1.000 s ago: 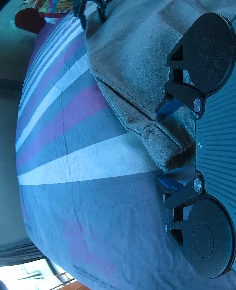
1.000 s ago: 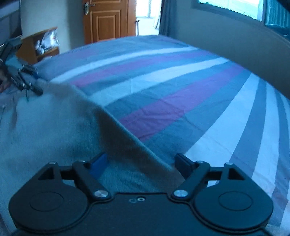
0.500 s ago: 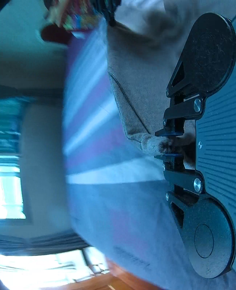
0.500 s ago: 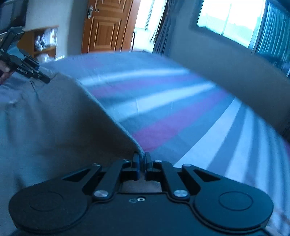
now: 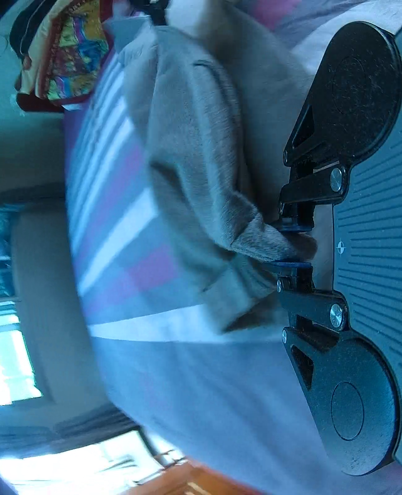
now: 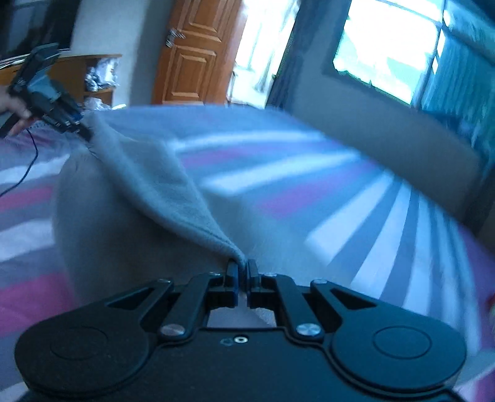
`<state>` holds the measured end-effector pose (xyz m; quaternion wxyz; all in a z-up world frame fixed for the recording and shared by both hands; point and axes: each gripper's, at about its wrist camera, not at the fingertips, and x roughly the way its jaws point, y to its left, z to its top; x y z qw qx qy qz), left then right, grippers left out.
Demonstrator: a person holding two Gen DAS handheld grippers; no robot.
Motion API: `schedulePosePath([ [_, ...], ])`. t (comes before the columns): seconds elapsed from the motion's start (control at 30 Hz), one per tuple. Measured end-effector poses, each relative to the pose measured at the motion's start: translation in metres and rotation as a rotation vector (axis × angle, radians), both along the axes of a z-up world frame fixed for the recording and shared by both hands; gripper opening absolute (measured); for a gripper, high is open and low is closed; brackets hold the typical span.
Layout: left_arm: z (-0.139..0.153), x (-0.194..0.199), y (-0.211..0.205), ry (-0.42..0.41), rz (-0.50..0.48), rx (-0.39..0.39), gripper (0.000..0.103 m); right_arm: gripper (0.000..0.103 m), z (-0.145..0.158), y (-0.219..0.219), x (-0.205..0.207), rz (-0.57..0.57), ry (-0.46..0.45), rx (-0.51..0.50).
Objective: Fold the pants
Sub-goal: 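Close the right gripper on the waistband while the left gripper grasps the other corner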
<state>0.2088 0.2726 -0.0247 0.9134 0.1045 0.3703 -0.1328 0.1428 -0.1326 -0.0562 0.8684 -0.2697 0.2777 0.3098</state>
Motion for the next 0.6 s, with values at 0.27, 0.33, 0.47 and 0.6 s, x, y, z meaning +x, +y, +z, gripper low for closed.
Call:
schedulePosePath([
  [0.27, 0.003, -0.047, 0.016, 0.01, 0.206, 0.03, 0.04, 0.035, -0.022, -0.028, -0.017, -0.259, 0.124, 0.132],
  [0.33, 0.009, -0.061, 0.03, 0.006, 0.274, -0.092, 0.04, 0.036, -0.013, -0.048, -0.023, -0.314, 0.169, 0.234],
  [0.47, 0.005, -0.078, 0.049, 0.002, 0.362, -0.582, 0.04, 0.039, -0.022, -0.086, -0.014, -0.451, 0.323, 0.454],
  [0.6, -0.017, -0.073, 0.043, 0.03, 0.429, -0.806, 0.04, 0.041, -0.046, -0.106, 0.002, -0.558, 0.481, 0.669],
])
